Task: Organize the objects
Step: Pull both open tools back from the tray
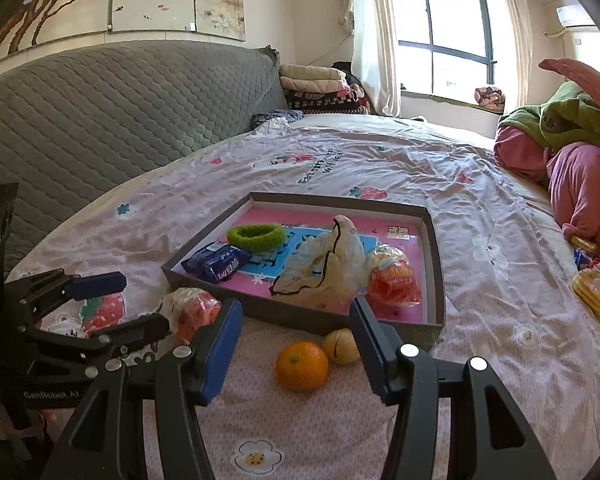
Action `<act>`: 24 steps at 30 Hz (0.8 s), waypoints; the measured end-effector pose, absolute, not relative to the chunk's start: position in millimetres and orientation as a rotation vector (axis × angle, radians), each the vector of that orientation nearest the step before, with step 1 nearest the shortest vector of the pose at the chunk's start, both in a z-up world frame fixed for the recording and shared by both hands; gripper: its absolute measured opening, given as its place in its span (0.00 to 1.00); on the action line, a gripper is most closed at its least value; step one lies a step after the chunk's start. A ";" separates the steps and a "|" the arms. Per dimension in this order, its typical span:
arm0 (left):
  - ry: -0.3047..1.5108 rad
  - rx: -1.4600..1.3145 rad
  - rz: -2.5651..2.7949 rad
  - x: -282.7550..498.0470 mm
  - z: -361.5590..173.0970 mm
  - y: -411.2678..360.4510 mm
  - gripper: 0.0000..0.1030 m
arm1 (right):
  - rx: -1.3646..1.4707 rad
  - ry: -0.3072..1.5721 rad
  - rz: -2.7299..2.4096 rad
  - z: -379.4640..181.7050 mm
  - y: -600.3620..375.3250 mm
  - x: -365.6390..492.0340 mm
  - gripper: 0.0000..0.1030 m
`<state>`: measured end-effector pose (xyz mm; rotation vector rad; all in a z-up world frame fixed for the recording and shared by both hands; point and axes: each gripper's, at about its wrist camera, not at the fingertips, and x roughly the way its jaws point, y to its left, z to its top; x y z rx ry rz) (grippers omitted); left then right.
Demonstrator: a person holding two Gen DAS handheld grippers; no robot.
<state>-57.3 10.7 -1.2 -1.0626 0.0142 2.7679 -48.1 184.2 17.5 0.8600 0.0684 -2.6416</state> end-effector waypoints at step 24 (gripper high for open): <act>0.015 -1.174 2.668 -39.0 -24.8 19.3 0.75 | 0.951 0.075 -2.623 0.5 186.2 -27.1 0.54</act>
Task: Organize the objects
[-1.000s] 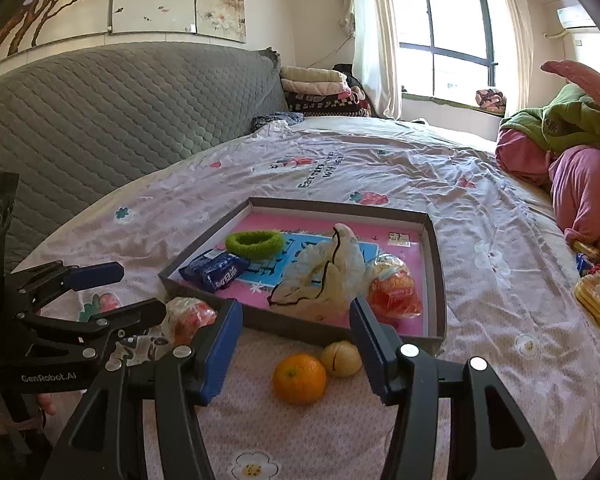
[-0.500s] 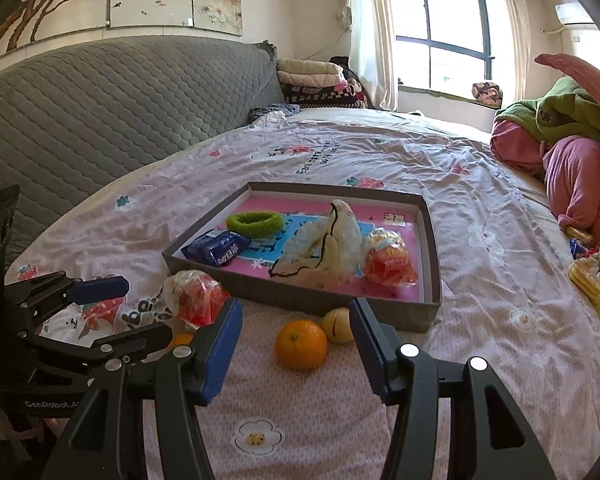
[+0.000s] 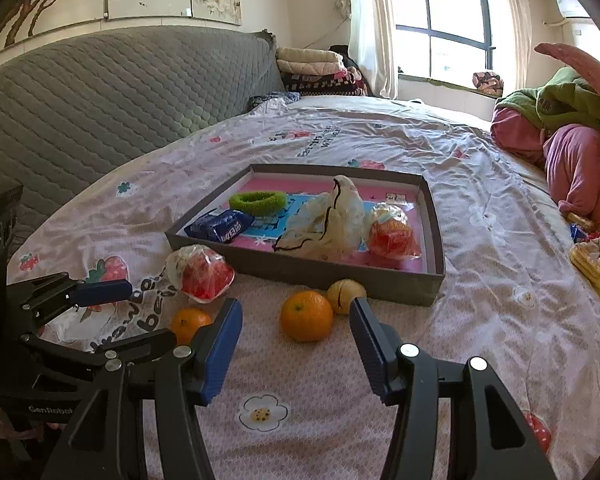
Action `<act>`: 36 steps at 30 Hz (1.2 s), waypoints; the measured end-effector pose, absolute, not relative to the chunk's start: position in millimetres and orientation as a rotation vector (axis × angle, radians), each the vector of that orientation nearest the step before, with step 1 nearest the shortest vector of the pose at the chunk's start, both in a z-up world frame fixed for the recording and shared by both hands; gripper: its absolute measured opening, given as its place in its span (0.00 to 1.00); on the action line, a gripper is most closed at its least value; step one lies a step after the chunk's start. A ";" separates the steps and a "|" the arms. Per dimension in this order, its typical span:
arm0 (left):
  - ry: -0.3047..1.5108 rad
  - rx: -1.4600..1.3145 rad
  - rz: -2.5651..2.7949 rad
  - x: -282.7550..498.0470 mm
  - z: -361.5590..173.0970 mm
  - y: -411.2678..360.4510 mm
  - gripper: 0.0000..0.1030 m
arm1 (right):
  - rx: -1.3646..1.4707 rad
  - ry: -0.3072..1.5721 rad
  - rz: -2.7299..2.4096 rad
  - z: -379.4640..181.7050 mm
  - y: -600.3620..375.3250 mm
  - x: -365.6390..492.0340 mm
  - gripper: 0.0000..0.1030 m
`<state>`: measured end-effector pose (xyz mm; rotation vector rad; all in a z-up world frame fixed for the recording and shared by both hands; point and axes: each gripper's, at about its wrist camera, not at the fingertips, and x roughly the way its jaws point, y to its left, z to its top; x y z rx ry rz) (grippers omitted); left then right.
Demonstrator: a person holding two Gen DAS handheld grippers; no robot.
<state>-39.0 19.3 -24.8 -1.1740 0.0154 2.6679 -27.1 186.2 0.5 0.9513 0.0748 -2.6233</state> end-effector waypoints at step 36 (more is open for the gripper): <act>-0.064 -1.268 2.589 -43.2 -46.2 22.2 0.75 | 1.109 0.023 -2.578 -29.4 181.2 -36.3 0.54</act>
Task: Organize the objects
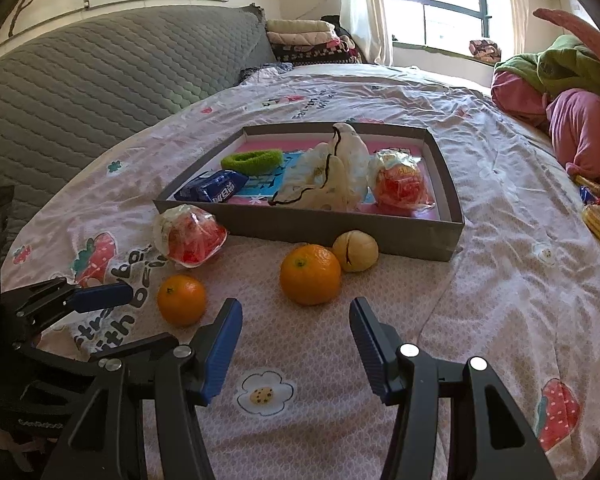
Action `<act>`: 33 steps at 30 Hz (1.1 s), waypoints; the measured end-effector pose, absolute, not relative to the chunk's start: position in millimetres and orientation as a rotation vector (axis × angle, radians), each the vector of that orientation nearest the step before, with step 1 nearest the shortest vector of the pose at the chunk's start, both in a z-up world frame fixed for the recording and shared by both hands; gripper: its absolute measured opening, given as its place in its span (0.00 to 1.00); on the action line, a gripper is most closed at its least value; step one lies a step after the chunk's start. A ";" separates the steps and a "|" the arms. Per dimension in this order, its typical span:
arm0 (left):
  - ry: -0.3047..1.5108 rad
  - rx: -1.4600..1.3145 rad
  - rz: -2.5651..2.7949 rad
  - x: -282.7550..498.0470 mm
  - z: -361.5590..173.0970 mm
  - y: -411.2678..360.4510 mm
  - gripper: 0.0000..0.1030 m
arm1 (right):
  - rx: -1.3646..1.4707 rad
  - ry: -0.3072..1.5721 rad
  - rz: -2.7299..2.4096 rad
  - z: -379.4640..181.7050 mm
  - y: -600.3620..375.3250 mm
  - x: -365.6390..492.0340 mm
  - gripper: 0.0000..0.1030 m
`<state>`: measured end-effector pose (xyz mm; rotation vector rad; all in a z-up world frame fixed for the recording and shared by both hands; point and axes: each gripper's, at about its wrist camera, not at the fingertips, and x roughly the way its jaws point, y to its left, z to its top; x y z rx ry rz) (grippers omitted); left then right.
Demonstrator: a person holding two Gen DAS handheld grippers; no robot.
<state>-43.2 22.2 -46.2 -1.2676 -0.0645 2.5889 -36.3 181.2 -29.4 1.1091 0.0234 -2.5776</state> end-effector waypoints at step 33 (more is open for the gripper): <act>-0.061 -1.219 2.597 -62.4 -57.4 34.4 0.63 | 1.134 -0.086 -2.544 -51.0 180.2 -72.9 0.45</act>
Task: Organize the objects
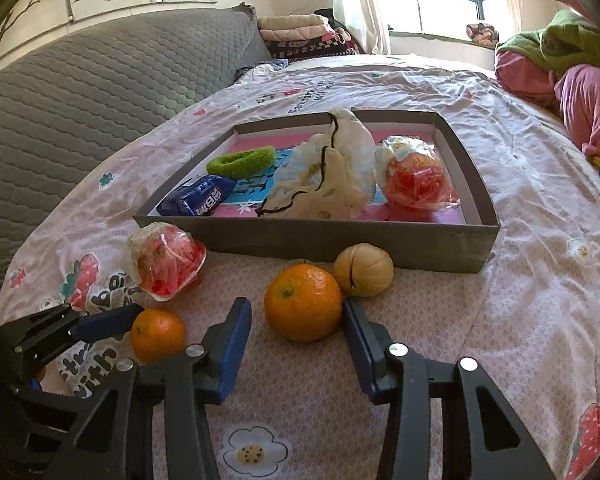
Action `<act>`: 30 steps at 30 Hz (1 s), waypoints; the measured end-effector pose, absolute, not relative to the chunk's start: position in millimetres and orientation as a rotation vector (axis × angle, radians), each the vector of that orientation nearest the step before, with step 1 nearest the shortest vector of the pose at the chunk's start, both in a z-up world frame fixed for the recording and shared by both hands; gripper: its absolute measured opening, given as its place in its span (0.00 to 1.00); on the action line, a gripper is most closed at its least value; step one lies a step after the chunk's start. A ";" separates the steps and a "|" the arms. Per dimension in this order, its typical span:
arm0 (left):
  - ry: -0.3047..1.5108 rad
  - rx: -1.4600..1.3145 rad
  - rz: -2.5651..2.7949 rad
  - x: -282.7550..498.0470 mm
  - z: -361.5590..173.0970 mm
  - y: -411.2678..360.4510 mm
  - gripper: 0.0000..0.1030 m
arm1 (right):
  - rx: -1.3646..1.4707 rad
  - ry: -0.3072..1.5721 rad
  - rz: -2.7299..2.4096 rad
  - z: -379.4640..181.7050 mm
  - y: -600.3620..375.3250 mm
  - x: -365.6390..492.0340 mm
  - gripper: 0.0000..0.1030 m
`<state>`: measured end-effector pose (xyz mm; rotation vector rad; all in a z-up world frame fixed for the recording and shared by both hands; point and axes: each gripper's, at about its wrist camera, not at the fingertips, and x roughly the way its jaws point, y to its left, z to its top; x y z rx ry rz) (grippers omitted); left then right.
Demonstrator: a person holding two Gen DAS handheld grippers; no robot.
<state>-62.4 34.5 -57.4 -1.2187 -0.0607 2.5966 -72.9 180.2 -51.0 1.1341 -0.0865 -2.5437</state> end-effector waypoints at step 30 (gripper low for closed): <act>-0.016 -1.185 2.611 -63.6 -57.8 38.7 0.37 | 1.095 -0.060 -2.512 -50.1 178.1 -63.0 0.39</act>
